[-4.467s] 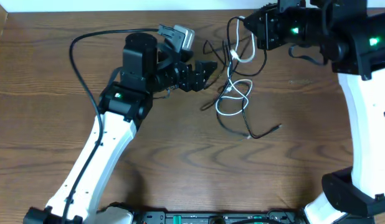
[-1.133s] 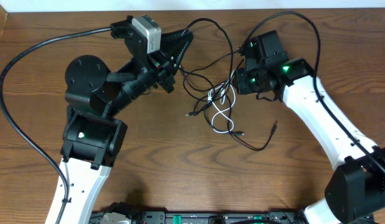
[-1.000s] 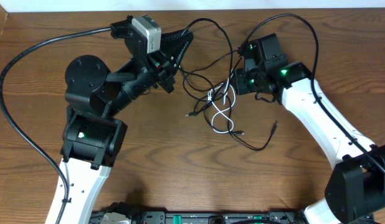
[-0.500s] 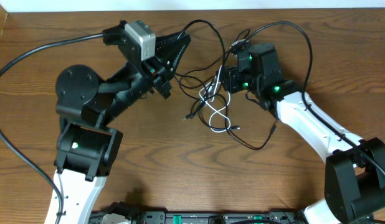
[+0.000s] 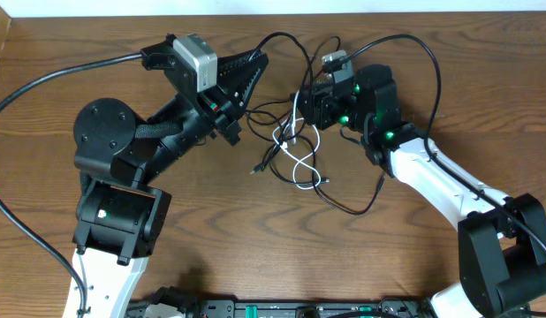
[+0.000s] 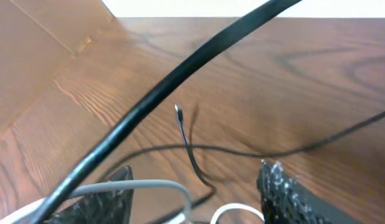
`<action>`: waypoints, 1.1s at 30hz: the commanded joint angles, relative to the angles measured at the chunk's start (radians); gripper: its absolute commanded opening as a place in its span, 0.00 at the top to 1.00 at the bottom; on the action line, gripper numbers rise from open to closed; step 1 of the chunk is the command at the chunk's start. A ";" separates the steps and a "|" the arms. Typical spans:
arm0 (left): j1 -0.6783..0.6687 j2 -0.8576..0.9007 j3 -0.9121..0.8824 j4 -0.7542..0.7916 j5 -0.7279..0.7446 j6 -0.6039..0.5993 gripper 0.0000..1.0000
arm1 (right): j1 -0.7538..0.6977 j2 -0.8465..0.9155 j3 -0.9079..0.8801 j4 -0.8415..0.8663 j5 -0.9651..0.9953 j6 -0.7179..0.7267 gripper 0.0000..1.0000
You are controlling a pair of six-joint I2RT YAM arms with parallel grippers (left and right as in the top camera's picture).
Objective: Untangle cables
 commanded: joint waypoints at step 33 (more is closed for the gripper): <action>0.115 -0.019 0.004 -0.088 -0.116 0.066 0.92 | -0.328 -0.269 -0.002 -0.643 0.311 -0.069 0.99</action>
